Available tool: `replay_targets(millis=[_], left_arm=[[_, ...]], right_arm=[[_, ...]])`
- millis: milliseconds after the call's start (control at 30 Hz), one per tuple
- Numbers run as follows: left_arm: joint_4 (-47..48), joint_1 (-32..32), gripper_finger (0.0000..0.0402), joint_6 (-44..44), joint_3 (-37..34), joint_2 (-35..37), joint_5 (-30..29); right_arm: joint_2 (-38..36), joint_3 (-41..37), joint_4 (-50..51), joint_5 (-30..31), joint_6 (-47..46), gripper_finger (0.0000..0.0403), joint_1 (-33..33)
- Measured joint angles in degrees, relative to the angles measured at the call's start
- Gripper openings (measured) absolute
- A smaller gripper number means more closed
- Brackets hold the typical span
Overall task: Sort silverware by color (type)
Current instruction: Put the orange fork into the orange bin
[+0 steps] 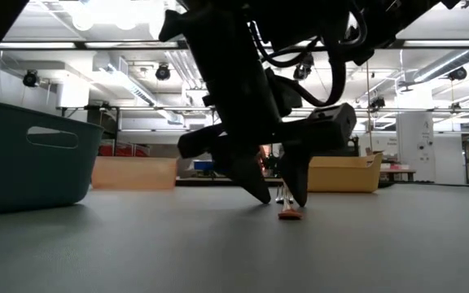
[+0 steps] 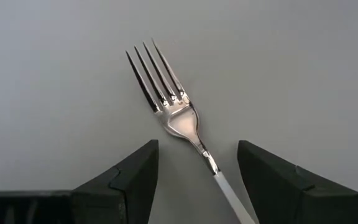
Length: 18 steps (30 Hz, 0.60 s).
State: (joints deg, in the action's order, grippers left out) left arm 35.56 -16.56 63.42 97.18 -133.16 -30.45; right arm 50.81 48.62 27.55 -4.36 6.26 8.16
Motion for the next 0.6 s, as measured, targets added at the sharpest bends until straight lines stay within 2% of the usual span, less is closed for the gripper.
replay_targets(millis=[300, 467, 600], left_arm=[[1.4, 0.1, 0.0183, 0.5, 0.8, -0.9, 0.6], [1.6, 0.1, 0.0149, 0.9, 0.8, -0.9, 0.9], [2.3, 0.1, 0.0107, 1.8, 0.8, -0.9, 1.0]], right_arm=[[0.0, 0.0, 0.0, 0.0, 0.0, 0.0068, 0.0], [0.0, 0.0, 0.0, 0.0, 0.0, 0.0068, 0.0], [0.0, 0.0, 0.0, 0.0, 0.4, 0.0068, 0.0]])
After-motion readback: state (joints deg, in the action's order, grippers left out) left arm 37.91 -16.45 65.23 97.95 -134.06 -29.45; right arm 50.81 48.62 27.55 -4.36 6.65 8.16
